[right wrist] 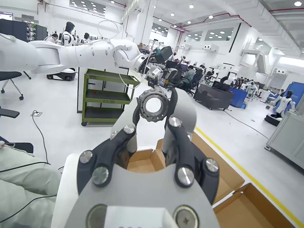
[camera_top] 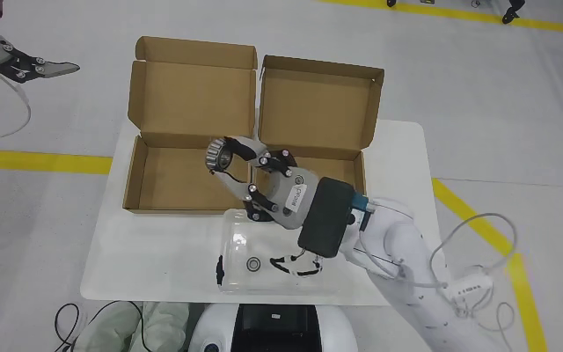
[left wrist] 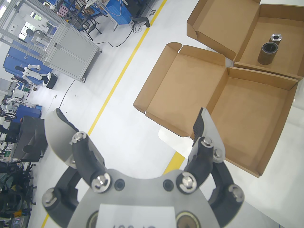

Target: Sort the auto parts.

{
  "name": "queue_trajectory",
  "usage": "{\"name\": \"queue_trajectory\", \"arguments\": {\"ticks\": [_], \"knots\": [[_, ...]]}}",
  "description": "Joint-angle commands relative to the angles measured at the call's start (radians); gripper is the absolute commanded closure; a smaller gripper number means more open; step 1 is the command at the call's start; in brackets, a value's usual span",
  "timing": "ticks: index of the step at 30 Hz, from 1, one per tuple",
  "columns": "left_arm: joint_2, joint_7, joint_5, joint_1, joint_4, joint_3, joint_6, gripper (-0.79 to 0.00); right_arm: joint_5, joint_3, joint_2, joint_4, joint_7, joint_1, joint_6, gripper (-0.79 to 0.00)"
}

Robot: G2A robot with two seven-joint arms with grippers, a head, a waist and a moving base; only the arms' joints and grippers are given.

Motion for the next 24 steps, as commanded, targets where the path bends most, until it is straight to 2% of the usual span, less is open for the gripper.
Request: {"name": "queue_trajectory", "arguments": {"ticks": [1,11,24], "knots": [[0.0,0.0,0.0,0.0,0.0,0.0,0.0,-0.785,0.0,-0.004,-0.003,-0.008,0.013,0.014,0.01,0.0],[0.0,0.0,0.0,0.0,0.0,0.0,0.0,-0.785,-0.014,0.003,-0.01,-0.04,0.045,0.026,0.038,0.0],[0.0,0.0,0.0,0.0,0.0,0.0,0.0,-0.785,-0.046,0.034,0.0,-0.019,0.042,-0.055,0.006,0.0]]}}
